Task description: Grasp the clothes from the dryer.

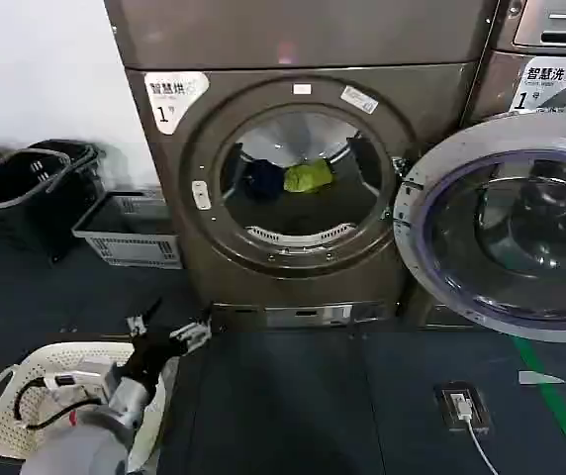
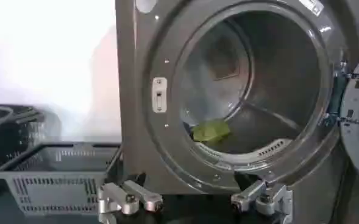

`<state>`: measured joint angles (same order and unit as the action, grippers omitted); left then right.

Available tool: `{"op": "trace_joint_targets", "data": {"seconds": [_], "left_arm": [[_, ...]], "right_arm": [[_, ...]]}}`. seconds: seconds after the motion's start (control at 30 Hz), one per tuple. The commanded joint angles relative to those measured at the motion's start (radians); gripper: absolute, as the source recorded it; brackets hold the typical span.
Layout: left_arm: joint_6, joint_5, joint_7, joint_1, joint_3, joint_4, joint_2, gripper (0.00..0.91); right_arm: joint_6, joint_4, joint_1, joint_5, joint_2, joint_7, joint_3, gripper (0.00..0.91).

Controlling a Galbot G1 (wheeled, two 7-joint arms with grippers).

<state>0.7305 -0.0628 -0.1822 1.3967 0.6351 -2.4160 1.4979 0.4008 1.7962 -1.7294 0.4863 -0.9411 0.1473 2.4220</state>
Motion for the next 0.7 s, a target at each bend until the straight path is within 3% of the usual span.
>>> {"op": "trace_joint_targets", "data": {"seconds": [0.03, 0.17, 0.7], "left_arm": [[0.000, -0.003, -0.001, -0.001, 0.001, -0.013, -0.003, 0.907], [0.001, -0.003, -0.001, 0.001, 0.002, -0.021, -0.004, 0.907], [0.003, -0.003, 0.000, 0.011, 0.003, -0.036, -0.009, 0.907]], "right_arm": [[-0.037, -0.002, -0.004, 0.051, 0.001, 0.009, 0.005, 0.907], [-0.049, 0.006, 0.005, 0.098, -0.002, 0.013, -0.005, 0.907], [-0.065, 0.006, 0.004, 0.104, -0.001, 0.016, -0.009, 0.907]]}}
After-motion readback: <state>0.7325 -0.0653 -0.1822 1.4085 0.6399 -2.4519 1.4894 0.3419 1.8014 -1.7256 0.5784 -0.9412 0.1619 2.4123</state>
